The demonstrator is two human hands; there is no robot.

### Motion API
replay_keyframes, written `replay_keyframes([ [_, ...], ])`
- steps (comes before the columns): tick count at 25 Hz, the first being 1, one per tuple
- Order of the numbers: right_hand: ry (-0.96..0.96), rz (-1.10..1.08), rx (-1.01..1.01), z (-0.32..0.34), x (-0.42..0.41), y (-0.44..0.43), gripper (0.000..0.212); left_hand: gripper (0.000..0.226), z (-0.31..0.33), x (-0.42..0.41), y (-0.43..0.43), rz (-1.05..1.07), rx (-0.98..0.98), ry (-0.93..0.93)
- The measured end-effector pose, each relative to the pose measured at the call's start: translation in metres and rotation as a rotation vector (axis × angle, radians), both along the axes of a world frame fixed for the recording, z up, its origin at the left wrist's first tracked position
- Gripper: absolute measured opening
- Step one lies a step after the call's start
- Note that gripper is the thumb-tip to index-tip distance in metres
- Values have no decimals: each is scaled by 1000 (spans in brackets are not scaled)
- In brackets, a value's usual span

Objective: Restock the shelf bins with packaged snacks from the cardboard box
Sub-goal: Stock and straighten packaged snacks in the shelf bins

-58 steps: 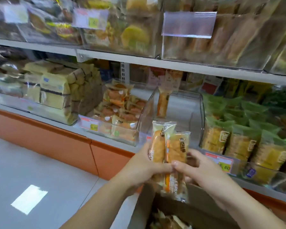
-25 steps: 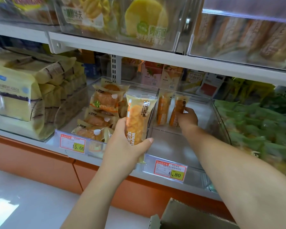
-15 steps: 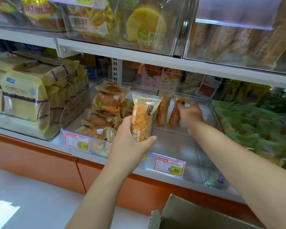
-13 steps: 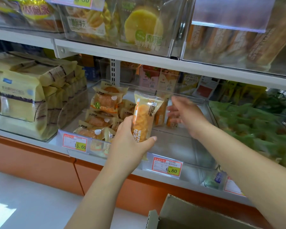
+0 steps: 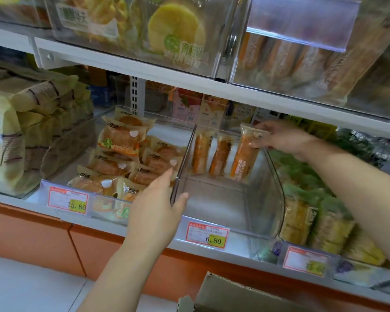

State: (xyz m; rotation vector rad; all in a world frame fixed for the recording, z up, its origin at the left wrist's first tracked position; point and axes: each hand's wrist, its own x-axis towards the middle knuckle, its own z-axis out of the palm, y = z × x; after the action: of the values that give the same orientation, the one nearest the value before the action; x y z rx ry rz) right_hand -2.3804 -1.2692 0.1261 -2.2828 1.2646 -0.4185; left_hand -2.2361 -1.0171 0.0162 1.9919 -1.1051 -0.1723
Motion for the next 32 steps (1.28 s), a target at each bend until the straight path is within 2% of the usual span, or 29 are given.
replay_keyframes([
  [2,108,-12,-77,-15,5,-22,57,56,-1,-2,-2,-8,19,-47],
  [5,311,-30,-186,-36,16,-44,65,51,-1,-1,-3,14,-15,-19],
  [8,567,-48,-375,-41,21,-53,59,50,-3,-1,-1,6,-15,-26],
  [16,654,-51,-609,-44,22,-48,54,52,-4,-3,-4,38,-15,-4],
  [20,600,-25,-485,-33,9,-49,78,68,-6,-6,-2,26,-15,-39],
  [21,570,-20,-471,-29,6,-43,79,69,-6,-8,-1,19,-35,-60],
  [24,405,53,-529,-18,-16,8,62,62,-1,-21,7,24,-131,-184],
  [27,-33,270,-514,-21,-64,102,41,46,4,-56,23,7,-236,-363],
  [29,-282,401,-413,-40,-107,158,28,43,-5,-94,31,-151,-238,-417],
  [30,-328,414,-360,-57,-128,178,23,43,-15,-113,34,-250,-195,-406],
  [32,-275,386,-210,-100,-164,202,18,46,-45,-146,40,-403,-27,-311],
])
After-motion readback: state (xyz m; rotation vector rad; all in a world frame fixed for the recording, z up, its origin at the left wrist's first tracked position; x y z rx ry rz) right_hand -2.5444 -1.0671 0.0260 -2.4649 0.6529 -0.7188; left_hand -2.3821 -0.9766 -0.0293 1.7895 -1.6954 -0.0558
